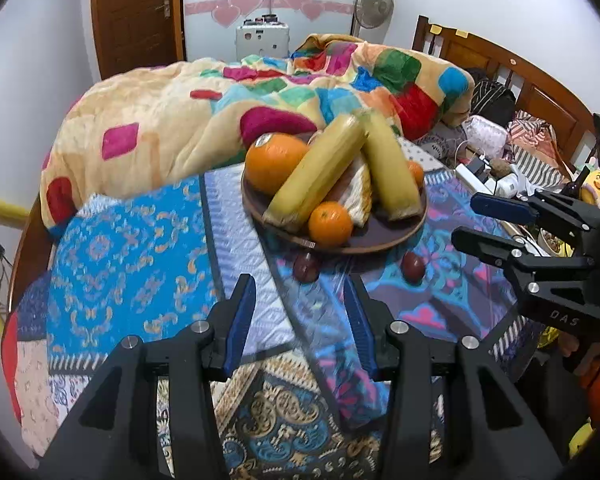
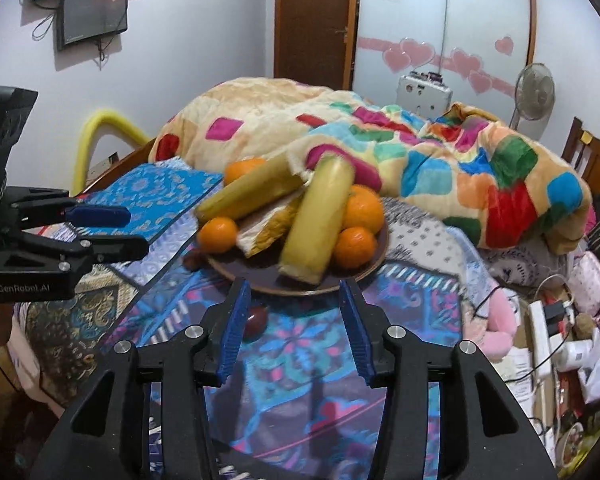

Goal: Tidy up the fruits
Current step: 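Grasp a dark red date with the left gripper while the right grasps another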

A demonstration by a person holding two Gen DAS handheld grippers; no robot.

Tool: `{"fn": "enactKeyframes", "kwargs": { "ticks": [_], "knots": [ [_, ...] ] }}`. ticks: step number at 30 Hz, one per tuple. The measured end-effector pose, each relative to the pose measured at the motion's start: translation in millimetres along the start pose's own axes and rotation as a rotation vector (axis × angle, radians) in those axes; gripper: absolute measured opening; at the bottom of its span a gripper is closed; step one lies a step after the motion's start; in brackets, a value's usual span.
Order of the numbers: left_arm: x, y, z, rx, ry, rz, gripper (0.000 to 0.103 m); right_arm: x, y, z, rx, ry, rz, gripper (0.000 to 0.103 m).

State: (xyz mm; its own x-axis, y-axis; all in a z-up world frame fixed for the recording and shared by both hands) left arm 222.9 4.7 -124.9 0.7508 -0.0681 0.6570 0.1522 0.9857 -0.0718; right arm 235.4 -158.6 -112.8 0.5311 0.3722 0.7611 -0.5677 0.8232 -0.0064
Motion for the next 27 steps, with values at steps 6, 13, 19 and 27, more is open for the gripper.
{"fn": "enactKeyframes", "kwargs": {
  "ticks": [6,13,19,27],
  "knots": [
    [-15,8,-14,-0.009,0.047,0.015,0.046,-12,11,-24,0.028,0.060,0.010,0.043],
    [-18,3,-32,-0.040,0.089,0.004,0.046,-16,15,-44,0.037,0.111,0.029,0.043],
    [-16,-6,-46,-0.039,0.111,-0.025,0.045,-20,16,-54,0.063,0.120,0.035,0.028],
    [-5,-6,-57,-0.027,0.120,-0.031,0.045,-22,19,-47,0.087,0.088,0.042,0.020]
  ]
}}
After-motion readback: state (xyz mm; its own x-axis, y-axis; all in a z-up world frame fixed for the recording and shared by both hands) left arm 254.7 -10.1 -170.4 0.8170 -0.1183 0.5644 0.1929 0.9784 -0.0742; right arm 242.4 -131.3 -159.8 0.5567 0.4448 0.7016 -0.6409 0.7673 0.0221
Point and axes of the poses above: each gripper's, at about its wrist camera, not at the fingertips, and z roughly against the way its jaws point, y to its left, x to its top, the point moved 3 cm from there along -z, roughly the way its jaws point, and after that the axes turned 1 degree about -y, right-handed, at the moved point
